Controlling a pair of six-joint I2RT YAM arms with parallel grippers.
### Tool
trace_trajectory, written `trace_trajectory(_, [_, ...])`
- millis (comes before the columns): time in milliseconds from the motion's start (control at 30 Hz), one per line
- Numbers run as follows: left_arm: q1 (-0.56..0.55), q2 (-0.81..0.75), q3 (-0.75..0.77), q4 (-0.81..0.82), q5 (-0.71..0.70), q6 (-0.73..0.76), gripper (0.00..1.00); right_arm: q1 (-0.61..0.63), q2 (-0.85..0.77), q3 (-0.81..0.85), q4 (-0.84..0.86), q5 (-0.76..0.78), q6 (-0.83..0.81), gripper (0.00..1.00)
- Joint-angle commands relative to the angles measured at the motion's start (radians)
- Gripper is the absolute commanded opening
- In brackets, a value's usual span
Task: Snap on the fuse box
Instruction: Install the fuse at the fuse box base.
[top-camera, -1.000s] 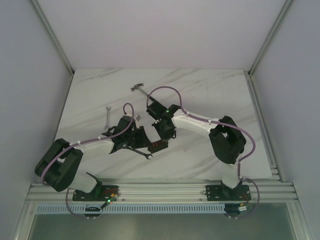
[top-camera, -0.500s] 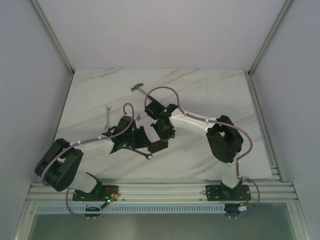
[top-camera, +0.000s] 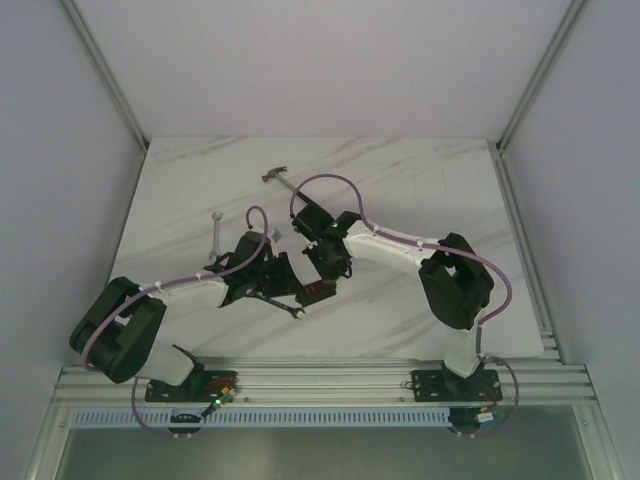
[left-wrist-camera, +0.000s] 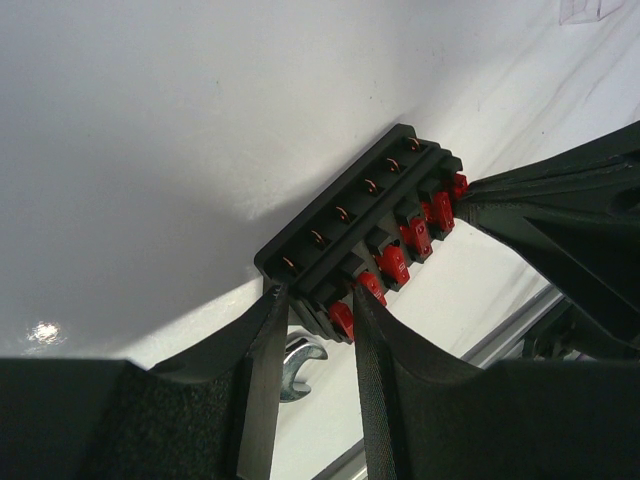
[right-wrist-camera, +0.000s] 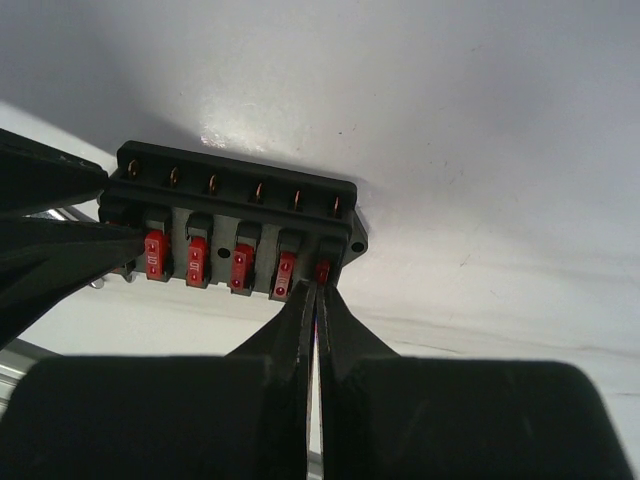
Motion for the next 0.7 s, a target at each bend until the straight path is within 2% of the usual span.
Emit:
trace_trajectory(0, [0.005, 0.008, -0.023, -0.038, -0.054, 0.012, 0.41, 0.020, 0.007, -0.060, 0.096, -0.030, -0.011, 0.06])
trace_trajectory(200, [0.005, 0.004, -0.020, -0.038, -0.056, 0.011, 0.41, 0.002, -0.074, -0.021, 0.093, -0.017, -0.001, 0.10])
trace_trajectory(467, [0.005, 0.014, -0.015, -0.038, -0.054, 0.012, 0.41, -0.009, -0.055, -0.026, 0.066, -0.021, 0.021, 0.13])
trace_trajectory(667, [0.005, 0.016, -0.010, -0.038, -0.052, 0.012, 0.41, -0.012, -0.041, -0.026, 0.013, 0.039, 0.035, 0.13])
